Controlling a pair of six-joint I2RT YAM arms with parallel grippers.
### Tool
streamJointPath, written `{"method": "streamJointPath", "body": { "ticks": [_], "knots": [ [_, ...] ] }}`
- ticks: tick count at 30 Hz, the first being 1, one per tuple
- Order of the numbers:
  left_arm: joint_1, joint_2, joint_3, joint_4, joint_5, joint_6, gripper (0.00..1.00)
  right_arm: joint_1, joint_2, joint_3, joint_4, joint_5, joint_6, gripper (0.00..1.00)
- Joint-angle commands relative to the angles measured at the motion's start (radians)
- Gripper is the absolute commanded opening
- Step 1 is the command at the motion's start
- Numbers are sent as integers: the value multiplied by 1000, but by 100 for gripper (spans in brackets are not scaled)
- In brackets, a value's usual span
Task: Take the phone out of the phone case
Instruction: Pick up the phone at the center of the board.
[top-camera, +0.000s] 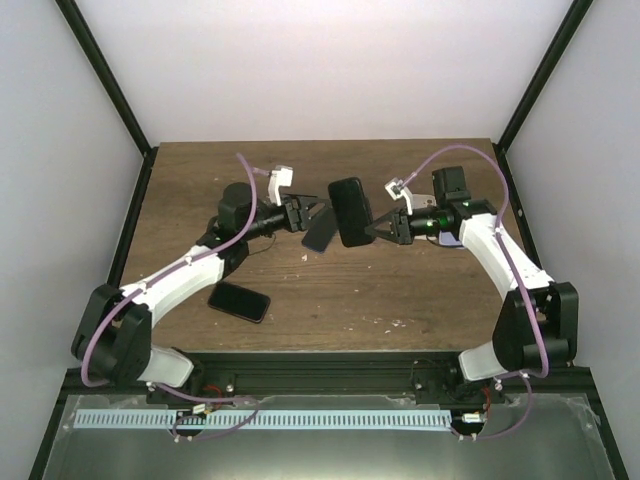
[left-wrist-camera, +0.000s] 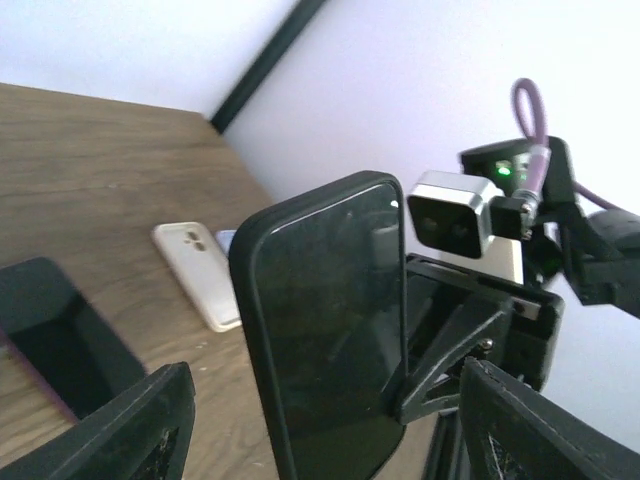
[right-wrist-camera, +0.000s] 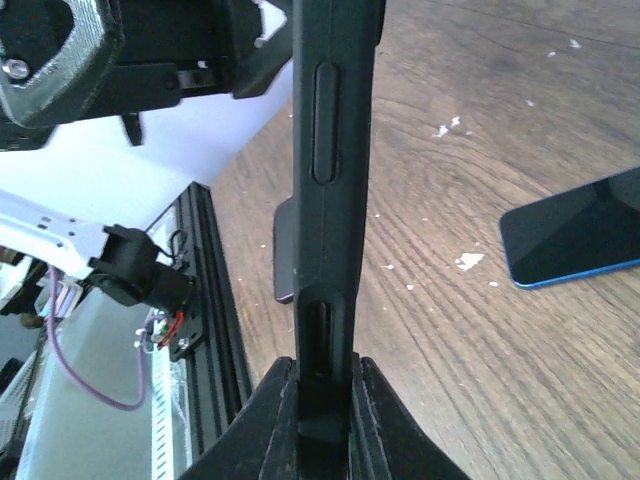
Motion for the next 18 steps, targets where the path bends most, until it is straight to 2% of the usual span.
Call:
{"method": "streamJointPath", "body": {
  "ticks": [1,11,18],
  "knots": [
    [-3,55,-20,267,180,-96,68,2,-34,2,6,-139,-52,1],
    [-4,110,-29,477,285,-203,23,1,-34,0,1,-168,-45,1],
    [-4,107,-47,530,312,-230,11,2,-39,-12,9,-188,-33,1]
  ]
}}
